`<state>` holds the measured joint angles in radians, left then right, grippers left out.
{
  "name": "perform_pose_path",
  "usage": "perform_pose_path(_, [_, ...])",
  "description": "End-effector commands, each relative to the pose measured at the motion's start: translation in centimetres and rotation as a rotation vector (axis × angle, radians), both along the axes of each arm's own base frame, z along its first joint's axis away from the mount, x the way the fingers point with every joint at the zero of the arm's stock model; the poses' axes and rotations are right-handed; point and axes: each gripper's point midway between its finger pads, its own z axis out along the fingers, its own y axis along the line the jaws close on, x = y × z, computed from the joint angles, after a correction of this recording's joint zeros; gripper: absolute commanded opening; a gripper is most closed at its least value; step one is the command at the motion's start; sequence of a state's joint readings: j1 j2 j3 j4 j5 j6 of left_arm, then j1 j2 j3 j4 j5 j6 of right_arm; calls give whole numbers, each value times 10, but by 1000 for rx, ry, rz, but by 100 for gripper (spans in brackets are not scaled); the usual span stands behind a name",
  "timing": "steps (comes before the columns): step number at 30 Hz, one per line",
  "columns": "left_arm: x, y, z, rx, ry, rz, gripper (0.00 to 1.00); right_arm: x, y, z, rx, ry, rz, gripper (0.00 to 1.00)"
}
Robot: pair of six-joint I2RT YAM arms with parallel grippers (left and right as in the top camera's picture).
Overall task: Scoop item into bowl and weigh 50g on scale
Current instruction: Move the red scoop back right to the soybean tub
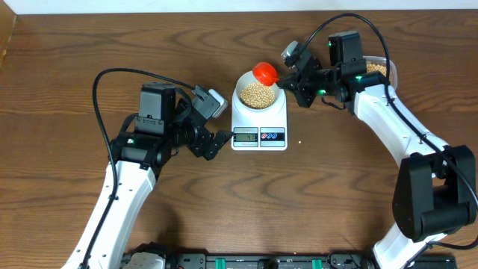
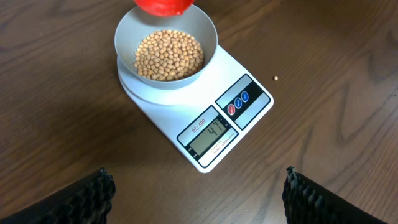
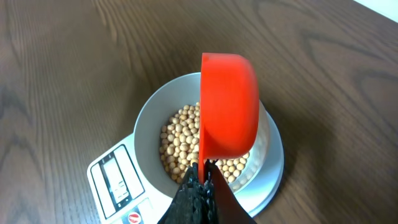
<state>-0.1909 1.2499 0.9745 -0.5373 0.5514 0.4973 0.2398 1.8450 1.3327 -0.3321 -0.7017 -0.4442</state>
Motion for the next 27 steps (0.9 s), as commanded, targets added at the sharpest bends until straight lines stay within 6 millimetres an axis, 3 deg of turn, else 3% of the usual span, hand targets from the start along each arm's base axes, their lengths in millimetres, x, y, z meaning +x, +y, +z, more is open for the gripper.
perform_pose_path(1, [-2,0,1,-7,1,2,89,5,-1,12,44,17,-47,1])
perform_pose_path(4, [-2,0,1,-7,1,2,89,10,-8,28,70,-1,-85,1])
perform_pose_path(7, [-2,0,1,-7,1,2,89,21,-28,40,55,-15,-188,1])
perform_pose_path(10, [-2,0,1,-7,1,2,89,38,-65,49,1,-34,-382,1])
perform_pose_path(15, [-2,0,1,-7,1,2,89,49,-116,64,-52,-75,-558,1])
perform_pose_path(21, [-2,0,1,-7,1,2,89,40,-184,37,-230,13,-770,1])
perform_pose_path(27, [-2,0,1,-7,1,2,89,24,-209,19,-284,108,-820,1])
